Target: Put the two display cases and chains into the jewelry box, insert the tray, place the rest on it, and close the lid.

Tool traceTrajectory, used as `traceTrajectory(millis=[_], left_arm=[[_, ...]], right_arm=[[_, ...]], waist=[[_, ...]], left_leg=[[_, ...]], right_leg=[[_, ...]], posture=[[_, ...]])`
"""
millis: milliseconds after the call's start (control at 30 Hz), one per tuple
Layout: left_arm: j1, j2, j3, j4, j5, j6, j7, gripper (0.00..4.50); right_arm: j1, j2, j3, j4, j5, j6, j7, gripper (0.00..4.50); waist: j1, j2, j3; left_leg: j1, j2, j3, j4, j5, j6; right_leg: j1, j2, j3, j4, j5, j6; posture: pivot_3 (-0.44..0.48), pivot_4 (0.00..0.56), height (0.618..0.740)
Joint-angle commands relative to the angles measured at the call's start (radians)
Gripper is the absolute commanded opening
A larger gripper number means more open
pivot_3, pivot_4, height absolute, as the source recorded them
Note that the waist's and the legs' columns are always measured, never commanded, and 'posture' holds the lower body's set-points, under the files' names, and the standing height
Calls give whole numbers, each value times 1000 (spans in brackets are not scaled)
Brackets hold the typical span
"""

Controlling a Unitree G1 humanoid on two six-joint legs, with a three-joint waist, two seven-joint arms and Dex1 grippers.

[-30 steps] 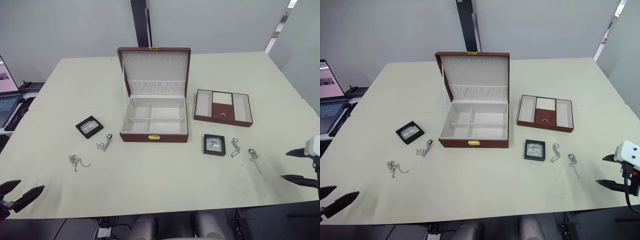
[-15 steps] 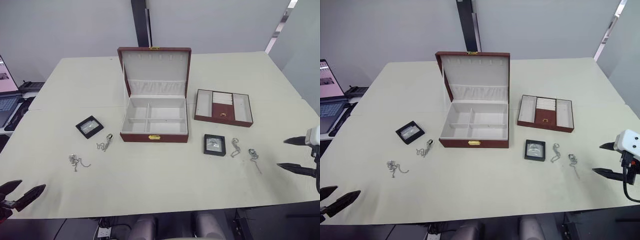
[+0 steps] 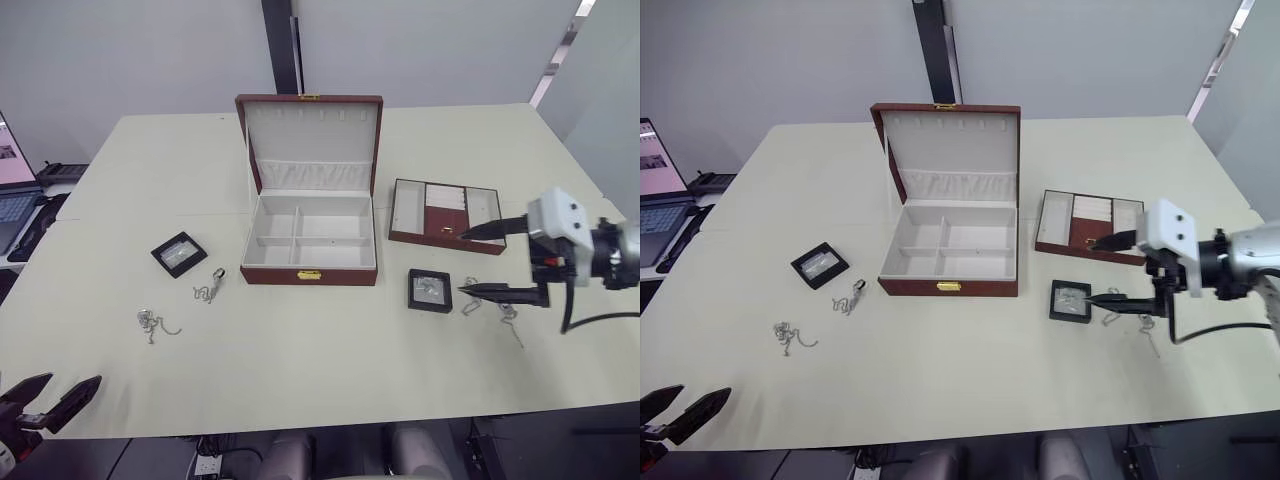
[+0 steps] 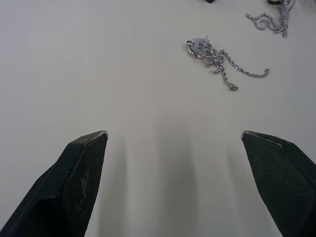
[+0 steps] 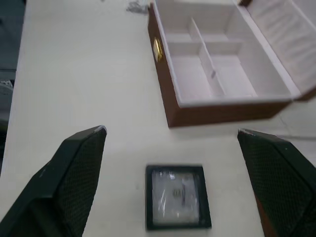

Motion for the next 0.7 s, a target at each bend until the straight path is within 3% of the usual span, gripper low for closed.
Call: traceTrajectory(millis=[33,233,500,700], left_arm=[[37,-32,31,-97,-38,21,41,4500],[40,-118,29,-257,-130,106,178,4500],[-132,-286,-101,-412,-124,158,535,4500],[-284,-308,-176,-384,-61,200,748,4500]], right_arm=[[-121,86,98,5,7,14,8,4474],[-232,246,222,51,-10,-21,42,4474],[-214,275,239,52,-21,-36,45,4474],[-203,274,237,42,-19,-27,42,4474]], waist=[[1,-1,0],[14,-3,-1],[22,-3,-1],[23,-3,-1]], left_leg=[[0,0,0,0,0,0],[-2,-1,-7,0,0,-1],[-2,-2,-11,1,0,-2],[-1,-2,-10,1,1,-3]], right_leg=[[0,0,0,0,0,0],[-1,0,-2,0,0,0],[0,0,-3,0,1,-1],[0,2,-3,1,2,-2]], posture=[[0,150,740],[0,150,740],[0,150,740],[0,150,740]])
